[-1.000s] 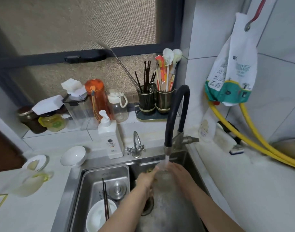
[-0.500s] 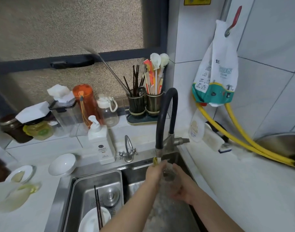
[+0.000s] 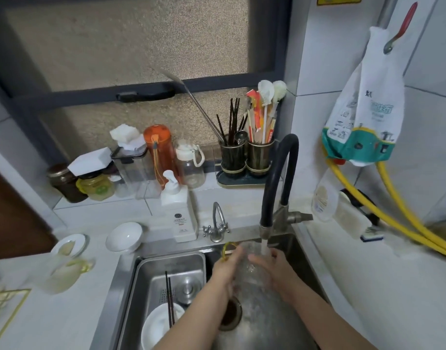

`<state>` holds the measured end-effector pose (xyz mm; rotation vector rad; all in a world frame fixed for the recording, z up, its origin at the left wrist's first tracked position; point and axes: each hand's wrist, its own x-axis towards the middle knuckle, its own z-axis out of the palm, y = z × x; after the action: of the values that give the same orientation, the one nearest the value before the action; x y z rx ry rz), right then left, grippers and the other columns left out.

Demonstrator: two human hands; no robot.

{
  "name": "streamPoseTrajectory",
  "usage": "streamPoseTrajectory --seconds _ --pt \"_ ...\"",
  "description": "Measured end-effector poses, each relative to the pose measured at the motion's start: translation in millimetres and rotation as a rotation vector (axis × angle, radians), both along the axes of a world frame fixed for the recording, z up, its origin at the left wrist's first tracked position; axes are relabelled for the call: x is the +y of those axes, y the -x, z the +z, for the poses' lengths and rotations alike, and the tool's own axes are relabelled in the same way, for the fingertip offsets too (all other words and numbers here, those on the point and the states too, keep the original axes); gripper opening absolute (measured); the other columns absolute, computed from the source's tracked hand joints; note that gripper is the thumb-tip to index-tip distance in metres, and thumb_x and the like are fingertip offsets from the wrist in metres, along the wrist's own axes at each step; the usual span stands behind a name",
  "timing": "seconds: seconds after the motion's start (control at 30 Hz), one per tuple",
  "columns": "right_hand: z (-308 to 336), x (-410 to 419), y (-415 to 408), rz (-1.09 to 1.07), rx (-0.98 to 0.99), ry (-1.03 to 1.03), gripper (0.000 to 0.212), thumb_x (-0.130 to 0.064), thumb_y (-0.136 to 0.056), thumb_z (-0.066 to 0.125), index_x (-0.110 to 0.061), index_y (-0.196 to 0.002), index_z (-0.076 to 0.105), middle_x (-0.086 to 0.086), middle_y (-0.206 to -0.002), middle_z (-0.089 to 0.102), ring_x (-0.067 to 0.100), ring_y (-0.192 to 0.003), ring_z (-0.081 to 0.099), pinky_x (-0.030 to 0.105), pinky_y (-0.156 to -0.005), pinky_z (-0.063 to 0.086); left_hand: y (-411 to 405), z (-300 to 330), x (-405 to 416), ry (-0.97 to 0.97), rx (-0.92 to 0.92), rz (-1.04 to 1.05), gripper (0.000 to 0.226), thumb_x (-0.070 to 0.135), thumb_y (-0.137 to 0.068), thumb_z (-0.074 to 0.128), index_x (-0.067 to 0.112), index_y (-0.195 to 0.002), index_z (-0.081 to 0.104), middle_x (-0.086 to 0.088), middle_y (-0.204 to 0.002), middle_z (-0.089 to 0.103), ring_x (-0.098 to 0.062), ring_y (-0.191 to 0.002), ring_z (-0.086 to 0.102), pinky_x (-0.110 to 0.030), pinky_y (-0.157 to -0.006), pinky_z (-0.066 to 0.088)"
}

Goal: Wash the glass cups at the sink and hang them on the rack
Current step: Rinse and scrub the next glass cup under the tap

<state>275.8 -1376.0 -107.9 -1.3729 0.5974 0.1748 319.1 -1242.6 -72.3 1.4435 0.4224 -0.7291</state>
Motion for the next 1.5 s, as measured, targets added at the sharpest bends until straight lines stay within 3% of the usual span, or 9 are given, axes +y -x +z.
streamPoseTrajectory --seconds 0.2,0.3,0.4,0.57,0.77,0.97,1.13,1.3,1.5 --pt "1.8 -4.8 7.8 0.033 -0.242 0.513 0.053 -0.017 -0.057 0.085 -0.021 -0.104 0.061 -0.001 -0.102 0.065 0.013 -0.097 0.065 0.027 -0.08 0.056 -1.5 -7.1 1.5 0.154 0.202 -0.086 0.056 0.049 -0.075 0.071 0.004 -0.106 0.061 -0.011 -0.077 0.064 -0.024 -0.063 0.06 -0.038 -0.069 0.056" --pt "2.3 -4.7 23.6 0.037 -0.297 0.554 0.074 -0.024 -0.056 0.085 -0.032 -0.119 0.046 -0.014 -0.119 0.045 0.0 -0.11 0.05 0.015 -0.087 0.045 -0.4 -11.6 -7.5 0.239 0.241 -0.08 0.072 0.065 -0.071 0.068 0.004 -0.11 0.062 -0.018 -0.087 0.07 -0.031 -0.073 0.067 -0.051 -0.088 0.053" --pt "16.5 -5.5 38.7 -0.013 -0.304 0.434 0.07 -0.026 -0.061 0.085 -0.029 -0.118 0.046 -0.013 -0.116 0.05 -0.001 -0.102 0.056 0.007 -0.073 0.047 7.0 -6.9 -21.2 0.206 0.172 -0.038 0.085 0.057 -0.054 0.081 0.009 -0.12 0.061 -0.018 -0.105 0.068 -0.033 -0.085 0.068 -0.049 -0.075 0.058" --pt "20.4 -12.6 38.4 -0.044 -0.282 0.307 0.049 -0.003 -0.078 0.074 -0.013 -0.12 0.049 0.006 -0.115 0.06 0.003 -0.087 0.064 0.01 -0.064 0.051 8.7 -9.5 -18.7 0.264 -0.017 0.008 0.066 0.034 -0.069 0.081 0.002 -0.122 0.057 -0.018 -0.102 0.071 -0.029 -0.081 0.072 -0.037 -0.059 0.057" --pt "-6.9 -16.1 12.0 0.016 -0.119 0.495 0.06 -0.018 -0.068 0.08 -0.012 -0.122 0.053 0.003 -0.11 0.063 0.019 -0.103 0.064 0.032 -0.081 0.058 4.2 -3.6 -11.5 0.06 -0.3 -0.173 0.109 0.039 -0.053 0.09 0.031 -0.143 0.028 -0.003 -0.129 0.057 -0.02 -0.114 0.059 -0.041 -0.101 0.048" --pt "-0.6 0.5 12.0 0.002 -0.005 0.614 0.018 -0.022 -0.094 0.055 -0.009 -0.105 0.05 -0.001 -0.088 0.057 0.008 -0.071 0.059 0.014 -0.043 0.048 4.3 3.7 -11.8 -0.181 -0.571 -0.266 0.106 0.045 -0.063 0.084 0.025 -0.146 0.023 0.0 -0.131 0.052 -0.014 -0.117 0.052 -0.026 -0.099 0.044" --pt "14.6 -1.7 11.3 0.109 0.0 0.785 0.046 -0.041 -0.099 0.034 -0.011 -0.08 0.063 0.01 -0.074 0.069 0.021 -0.061 0.066 0.035 -0.063 0.055 -4.7 5.8 -8.0 -0.253 -0.516 -0.196 0.066 0.047 -0.078 0.072 0.019 -0.128 0.04 0.006 -0.108 0.06 -0.015 -0.106 0.059 -0.023 -0.083 0.045" --pt "20.8 -6.2 8.2 0.211 -0.107 0.734 0.028 -0.039 -0.098 0.041 -0.023 -0.106 0.062 0.005 -0.093 0.068 0.024 -0.068 0.068 0.034 -0.054 0.058 -9.1 7.1 -6.0 -0.233 -0.416 -0.246 0.074 0.053 -0.082 0.064 0.017 -0.138 0.032 0.005 -0.115 0.056 -0.015 -0.105 0.054 -0.026 -0.089 0.041" --pt "30.2 -15.6 5.2 0.211 -0.119 0.929 0.03 -0.037 -0.094 0.05 -0.015 -0.09 0.069 0.001 -0.083 0.07 0.016 -0.077 0.064 0.038 -0.077 0.054 -1.2 0.5 -8.3 -0.029 -0.281 -0.343 0.145 0.072 -0.042 0.08 0.037 -0.15 -0.01 -0.002 -0.154 0.032 -0.022 -0.138 0.037 -0.047 -0.114 0.031"
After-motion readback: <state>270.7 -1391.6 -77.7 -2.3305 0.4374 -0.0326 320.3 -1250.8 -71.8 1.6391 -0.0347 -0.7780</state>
